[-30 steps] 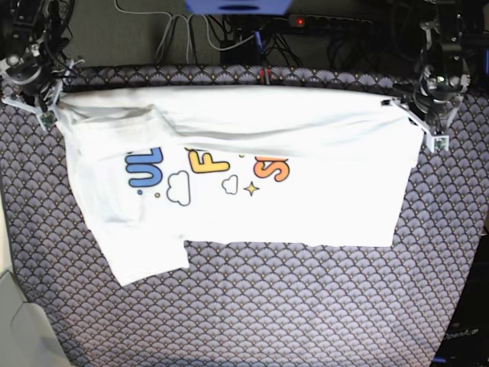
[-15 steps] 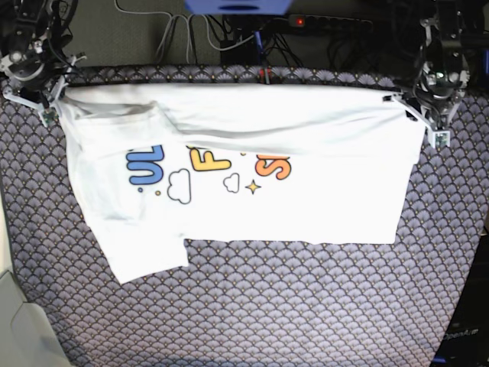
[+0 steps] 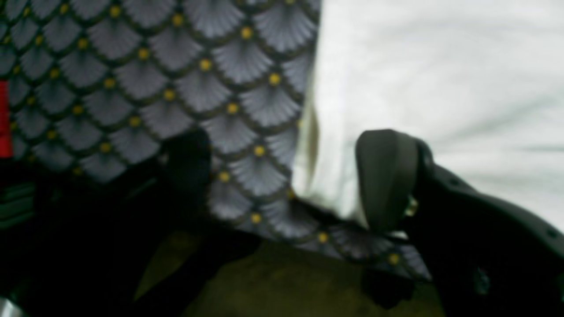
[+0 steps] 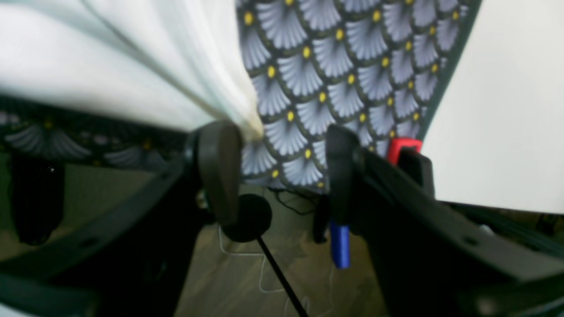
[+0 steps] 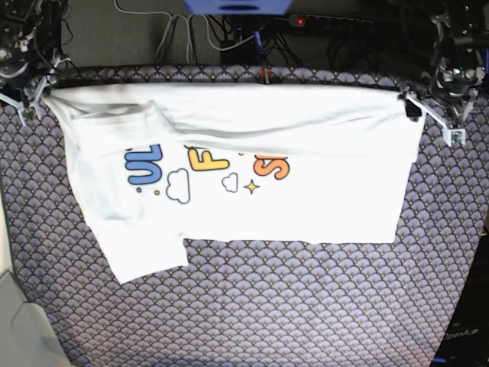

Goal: Fold the T-shirt properly
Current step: 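Lower the edge onto the mat and open both grippers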

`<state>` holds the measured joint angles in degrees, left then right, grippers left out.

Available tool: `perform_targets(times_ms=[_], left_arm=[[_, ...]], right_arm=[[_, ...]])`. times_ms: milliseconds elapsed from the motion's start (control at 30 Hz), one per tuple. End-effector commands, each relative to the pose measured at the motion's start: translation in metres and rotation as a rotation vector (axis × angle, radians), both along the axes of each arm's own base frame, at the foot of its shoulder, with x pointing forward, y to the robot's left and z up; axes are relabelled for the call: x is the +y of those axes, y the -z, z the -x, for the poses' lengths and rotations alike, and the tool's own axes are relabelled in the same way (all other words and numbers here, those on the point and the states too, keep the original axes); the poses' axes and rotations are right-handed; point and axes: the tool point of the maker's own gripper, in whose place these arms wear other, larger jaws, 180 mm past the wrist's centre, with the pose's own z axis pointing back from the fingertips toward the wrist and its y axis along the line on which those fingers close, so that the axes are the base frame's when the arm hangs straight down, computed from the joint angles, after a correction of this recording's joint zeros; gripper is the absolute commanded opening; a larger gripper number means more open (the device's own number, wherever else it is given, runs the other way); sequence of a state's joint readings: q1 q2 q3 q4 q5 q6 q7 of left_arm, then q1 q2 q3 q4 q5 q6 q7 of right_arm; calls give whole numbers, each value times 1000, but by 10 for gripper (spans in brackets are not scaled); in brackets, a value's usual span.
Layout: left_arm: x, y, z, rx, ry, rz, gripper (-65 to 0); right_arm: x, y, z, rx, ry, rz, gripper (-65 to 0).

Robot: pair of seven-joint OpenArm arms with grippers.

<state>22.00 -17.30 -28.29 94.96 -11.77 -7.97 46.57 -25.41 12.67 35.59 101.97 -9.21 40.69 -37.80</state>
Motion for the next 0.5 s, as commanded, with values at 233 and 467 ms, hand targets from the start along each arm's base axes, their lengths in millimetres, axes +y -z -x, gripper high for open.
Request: perform_targets(times_ms=[233, 467], left_arm=[[13, -34, -23, -96, 1, -55, -141], [10, -69, -43, -200, 16, -86, -139]], right_arm=[[-12, -11, -3, -14, -1, 45, -331], [-20, -22, -12, -40, -7, 73, -331]])
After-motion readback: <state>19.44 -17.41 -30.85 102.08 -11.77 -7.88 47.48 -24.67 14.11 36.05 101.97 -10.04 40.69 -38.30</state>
